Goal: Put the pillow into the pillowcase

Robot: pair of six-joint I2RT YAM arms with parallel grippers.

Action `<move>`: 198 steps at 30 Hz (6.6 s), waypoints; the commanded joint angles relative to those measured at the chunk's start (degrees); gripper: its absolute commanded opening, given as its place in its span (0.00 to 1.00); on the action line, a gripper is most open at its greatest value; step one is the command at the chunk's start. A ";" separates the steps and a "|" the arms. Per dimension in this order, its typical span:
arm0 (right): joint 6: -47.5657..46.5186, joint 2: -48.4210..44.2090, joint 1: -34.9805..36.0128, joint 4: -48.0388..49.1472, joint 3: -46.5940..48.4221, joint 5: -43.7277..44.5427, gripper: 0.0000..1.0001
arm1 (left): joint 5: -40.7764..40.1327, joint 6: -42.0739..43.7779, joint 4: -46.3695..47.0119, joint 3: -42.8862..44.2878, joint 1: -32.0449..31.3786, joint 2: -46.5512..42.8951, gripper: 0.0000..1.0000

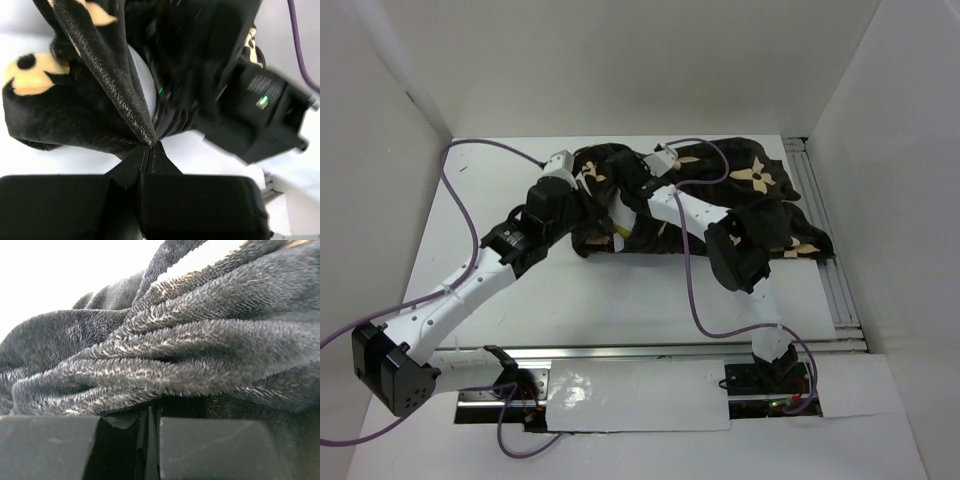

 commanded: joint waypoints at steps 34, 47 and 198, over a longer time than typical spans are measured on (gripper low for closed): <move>-40.37 -37.47 -1.98 -3.79 -25.42 -25.81 0.90 | 5.59 5.32 -9.51 7.79 3.05 10.91 0.67; -45.83 -49.29 -1.46 7.19 -45.65 -50.87 0.68 | -3.36 1.99 -11.08 7.17 -2.33 21.98 0.34; -40.64 -18.17 -9.37 11.33 -0.75 -77.70 0.00 | 2.84 24.13 -14.96 23.96 18.24 35.44 0.00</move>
